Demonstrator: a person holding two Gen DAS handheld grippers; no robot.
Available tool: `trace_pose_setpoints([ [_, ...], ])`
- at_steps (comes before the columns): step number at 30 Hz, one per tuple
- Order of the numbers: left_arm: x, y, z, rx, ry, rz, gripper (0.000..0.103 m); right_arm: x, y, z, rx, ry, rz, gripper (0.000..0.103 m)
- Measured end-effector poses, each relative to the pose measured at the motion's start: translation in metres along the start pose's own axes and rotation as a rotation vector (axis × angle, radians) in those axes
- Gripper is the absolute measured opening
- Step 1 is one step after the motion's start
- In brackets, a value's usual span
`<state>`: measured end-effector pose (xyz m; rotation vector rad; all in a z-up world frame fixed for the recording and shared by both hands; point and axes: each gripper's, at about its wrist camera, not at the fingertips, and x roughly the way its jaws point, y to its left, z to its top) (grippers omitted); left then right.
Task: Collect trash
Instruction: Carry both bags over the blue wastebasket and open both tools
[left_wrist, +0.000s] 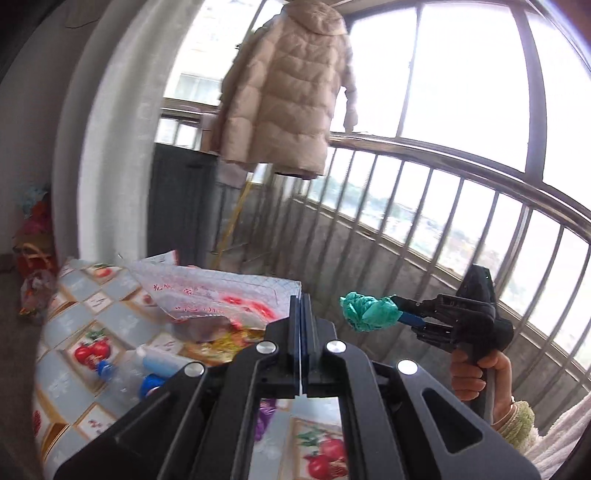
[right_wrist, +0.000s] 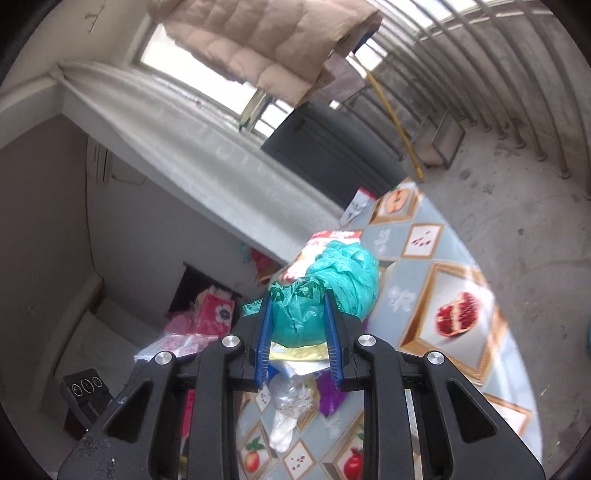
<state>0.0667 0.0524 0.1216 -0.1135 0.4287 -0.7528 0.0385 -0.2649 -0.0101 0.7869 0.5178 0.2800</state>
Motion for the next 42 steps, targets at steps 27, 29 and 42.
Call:
trace_pose_setpoints([
  [27, 0.518, -0.309, -0.179, 0.151, 1.059, -0.504, 0.000, -0.169, -0.350, -0.031, 0.703, -0.375, -0.519, 0.028],
  [29, 0.539, -0.315, -0.195, 0.145, 1.105, -0.455, 0.002, -0.162, -0.372, -0.029, 0.718, -0.341, -0.554, 0.040],
  [42, 0.519, -0.299, -0.182, 0.133, 1.006, -0.408, 0.038, -0.170, -0.378, -0.045, 0.749, -0.343, -0.658, 0.057],
])
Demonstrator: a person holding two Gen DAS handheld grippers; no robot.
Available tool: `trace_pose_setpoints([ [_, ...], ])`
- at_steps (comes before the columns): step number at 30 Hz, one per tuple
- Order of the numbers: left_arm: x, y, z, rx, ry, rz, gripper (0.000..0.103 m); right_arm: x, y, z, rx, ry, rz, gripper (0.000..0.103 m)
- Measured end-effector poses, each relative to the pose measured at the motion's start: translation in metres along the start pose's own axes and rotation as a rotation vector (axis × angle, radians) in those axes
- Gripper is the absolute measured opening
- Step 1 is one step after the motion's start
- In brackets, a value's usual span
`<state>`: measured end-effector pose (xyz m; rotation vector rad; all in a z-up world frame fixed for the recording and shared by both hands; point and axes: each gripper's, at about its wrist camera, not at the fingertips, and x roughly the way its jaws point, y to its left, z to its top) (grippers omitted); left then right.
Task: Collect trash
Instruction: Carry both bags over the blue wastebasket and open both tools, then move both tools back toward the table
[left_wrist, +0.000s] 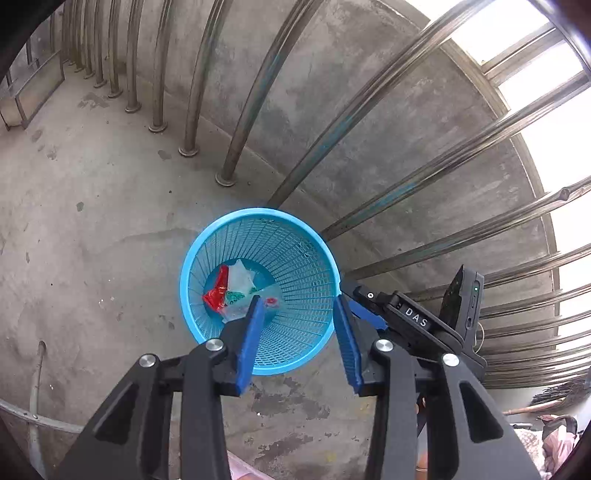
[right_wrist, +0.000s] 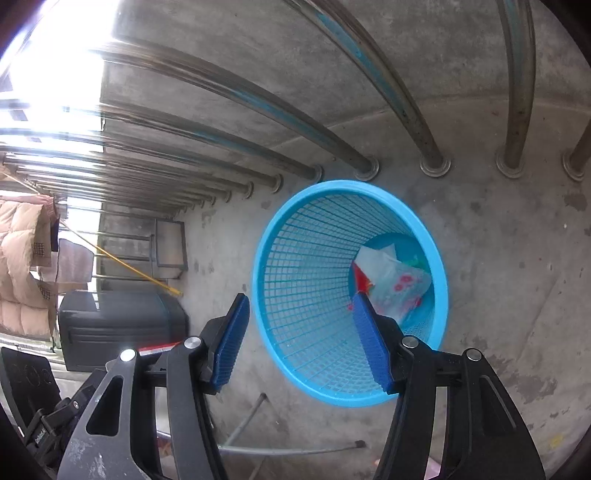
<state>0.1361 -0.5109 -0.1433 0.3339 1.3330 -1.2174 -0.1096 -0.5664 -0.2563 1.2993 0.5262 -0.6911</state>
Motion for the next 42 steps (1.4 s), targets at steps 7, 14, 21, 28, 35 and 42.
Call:
trace_pose_setpoints([
  [7, -0.081, -0.023, -0.021, 0.069, -0.166, -0.011, 0.055, -0.067, 0.060, -0.022, -0.239, -0.175, -0.049, 0.069],
  [14, -0.202, -0.022, -0.085, 0.042, -0.388, -0.046, 0.072, -0.147, 0.143, -0.076, -0.570, -0.391, -0.128, 0.095],
  [21, -0.317, -0.001, -0.179, 0.052, -0.654, 0.137, 0.098, -0.183, 0.195, -0.152, -0.862, -0.520, -0.143, 0.095],
  [28, -0.384, 0.052, -0.271, -0.158, -0.741, 0.314, 0.098, -0.178, 0.231, -0.204, -1.032, -0.489, -0.061, 0.095],
  [35, -0.435, 0.090, -0.376, -0.346, -0.885, 0.406, 0.098, -0.181, 0.270, -0.270, -1.176, -0.461, 0.176, 0.095],
  [42, -0.463, 0.103, -0.468, -0.426, -0.936, 0.606, 0.098, -0.183, 0.292, -0.340, -1.379, -0.394, 0.395, 0.095],
])
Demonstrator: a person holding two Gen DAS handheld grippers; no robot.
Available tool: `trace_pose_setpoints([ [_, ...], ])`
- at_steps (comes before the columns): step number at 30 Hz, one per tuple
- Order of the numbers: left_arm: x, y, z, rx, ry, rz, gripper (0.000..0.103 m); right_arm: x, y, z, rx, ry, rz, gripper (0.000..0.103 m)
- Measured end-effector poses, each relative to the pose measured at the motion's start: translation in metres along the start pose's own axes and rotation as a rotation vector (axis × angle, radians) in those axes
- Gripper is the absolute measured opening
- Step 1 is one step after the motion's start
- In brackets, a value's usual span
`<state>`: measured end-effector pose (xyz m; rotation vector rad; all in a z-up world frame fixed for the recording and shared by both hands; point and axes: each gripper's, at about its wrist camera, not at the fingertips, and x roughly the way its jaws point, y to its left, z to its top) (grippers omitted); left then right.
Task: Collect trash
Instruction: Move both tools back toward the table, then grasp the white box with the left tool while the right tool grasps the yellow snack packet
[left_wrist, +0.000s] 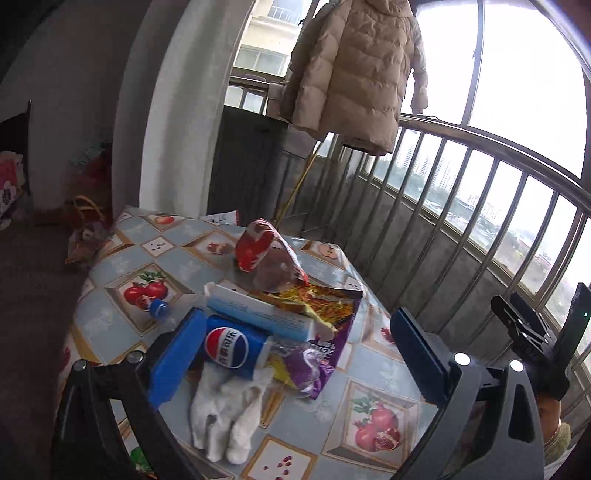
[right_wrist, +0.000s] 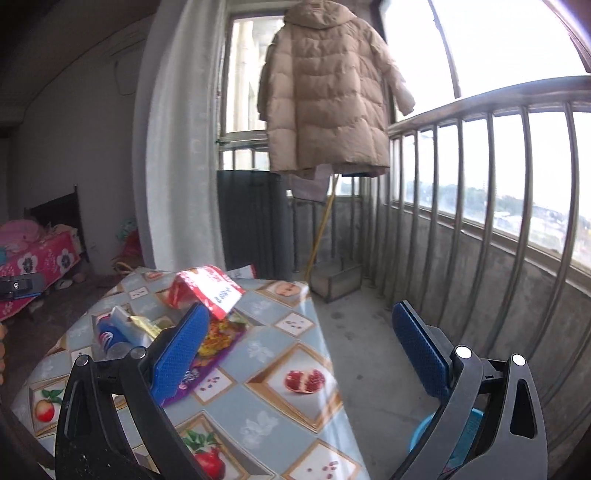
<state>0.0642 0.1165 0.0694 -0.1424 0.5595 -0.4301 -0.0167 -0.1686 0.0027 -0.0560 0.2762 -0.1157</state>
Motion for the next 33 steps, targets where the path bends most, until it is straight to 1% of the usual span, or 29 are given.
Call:
trace_pose_setpoints([
  [2, -0.009, 0.013, -0.009, 0.010, 0.001, 0.028, 0.098, 0.004, 0.019, 0.002, -0.028, 0.021, 0.081, 0.095],
  [5, -0.013, 0.024, -0.026, 0.025, 0.002, 0.023, 0.098, 0.009, 0.044, 0.000, -0.077, 0.045, 0.170, 0.095],
  [9, -0.005, 0.027, -0.044, 0.077, 0.017, -0.028, 0.098, 0.018, 0.078, -0.006, -0.153, 0.072, 0.277, 0.094],
  [14, 0.017, 0.035, -0.062, 0.117, 0.082, -0.097, 0.098, 0.033, 0.107, -0.015, -0.187, 0.136, 0.377, 0.082],
  [16, 0.026, 0.040, -0.068, 0.127, 0.113, -0.116, 0.098, 0.040, 0.114, -0.018, -0.200, 0.155, 0.410, 0.080],
  [19, 0.037, 0.047, -0.071, 0.137, 0.137, -0.098, 0.097, 0.053, 0.123, -0.022, -0.235, 0.185, 0.411, 0.076],
  [22, 0.040, 0.057, -0.063, 0.103, 0.119, -0.114, 0.097, 0.063, 0.123, -0.020, -0.242, 0.196, 0.399, 0.073],
  [25, 0.046, 0.067, -0.046, 0.053, 0.086, -0.127, 0.097, 0.074, 0.120, -0.017, -0.233, 0.199, 0.370, 0.071],
  [27, 0.051, 0.070, -0.033, 0.040, 0.068, -0.146, 0.097, 0.080, 0.118, -0.016, -0.229, 0.200, 0.363, 0.069],
  [30, 0.064, 0.072, -0.014, 0.044, 0.057, -0.182, 0.096, 0.086, 0.115, -0.014, -0.238, 0.202, 0.373, 0.066],
  [32, 0.075, 0.073, -0.004, 0.047, 0.062, -0.190, 0.096, 0.092, 0.115, -0.012, -0.252, 0.207, 0.386, 0.063],
  [33, 0.082, 0.074, 0.000, 0.045, 0.069, -0.193, 0.094, 0.094, 0.116, -0.012, -0.258, 0.209, 0.396, 0.063],
])
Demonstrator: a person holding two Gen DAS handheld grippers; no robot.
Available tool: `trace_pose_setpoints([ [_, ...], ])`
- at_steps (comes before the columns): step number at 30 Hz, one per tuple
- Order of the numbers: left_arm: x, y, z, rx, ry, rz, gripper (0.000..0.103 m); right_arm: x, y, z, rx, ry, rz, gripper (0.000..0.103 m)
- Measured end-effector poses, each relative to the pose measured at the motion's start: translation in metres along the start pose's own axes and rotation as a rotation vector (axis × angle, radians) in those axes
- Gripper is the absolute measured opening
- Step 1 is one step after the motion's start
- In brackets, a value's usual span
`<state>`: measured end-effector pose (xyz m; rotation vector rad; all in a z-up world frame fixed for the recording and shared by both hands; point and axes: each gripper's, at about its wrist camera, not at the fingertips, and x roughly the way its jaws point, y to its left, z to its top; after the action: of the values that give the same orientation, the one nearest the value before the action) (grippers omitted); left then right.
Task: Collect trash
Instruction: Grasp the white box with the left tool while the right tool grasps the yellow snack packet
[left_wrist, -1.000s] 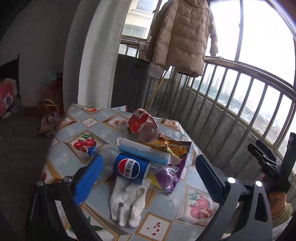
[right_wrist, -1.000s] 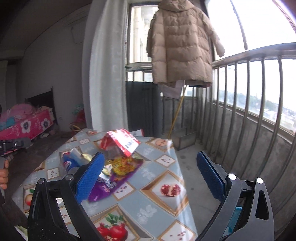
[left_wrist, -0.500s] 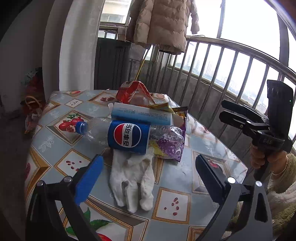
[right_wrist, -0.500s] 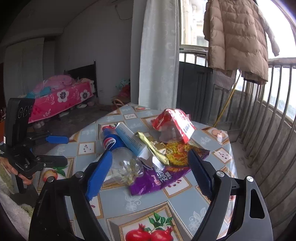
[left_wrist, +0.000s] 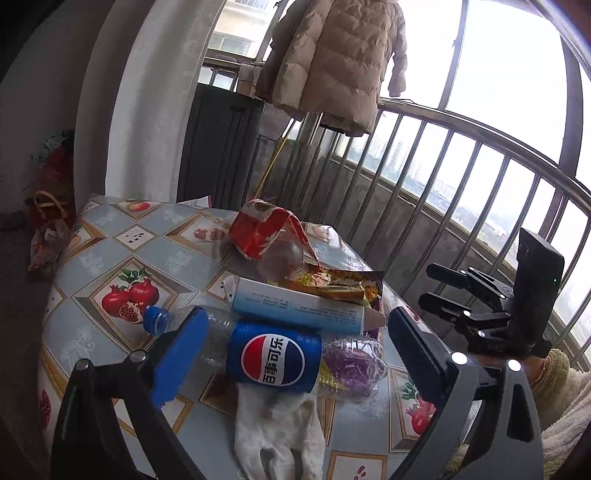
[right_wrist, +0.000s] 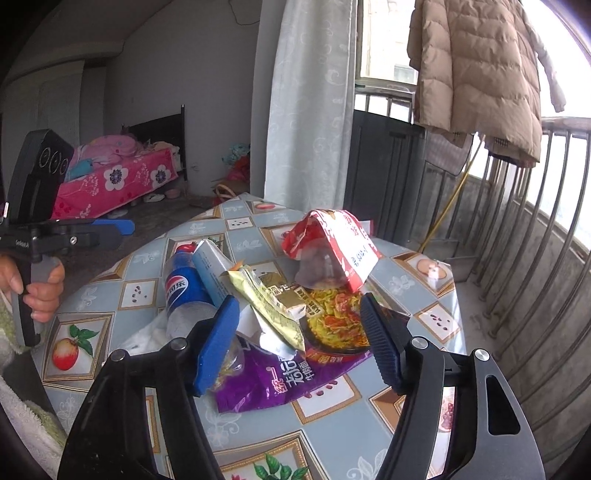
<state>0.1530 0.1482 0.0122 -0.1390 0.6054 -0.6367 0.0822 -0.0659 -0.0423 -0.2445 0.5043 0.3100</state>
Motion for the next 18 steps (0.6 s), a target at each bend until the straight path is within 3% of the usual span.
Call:
trace_pose_setpoints([
  [5, 0.029, 0.016, 0.019, -0.049, 0.043, 0.001, 0.086, 0.014, 0.000, 0.001, -0.037, 0.017, 0.060, 0.056],
  [18, 0.087, 0.065, 0.030, -0.343, 0.255, 0.009, 0.068, 0.042, 0.008, -0.002, -0.093, 0.054, 0.226, 0.039],
])
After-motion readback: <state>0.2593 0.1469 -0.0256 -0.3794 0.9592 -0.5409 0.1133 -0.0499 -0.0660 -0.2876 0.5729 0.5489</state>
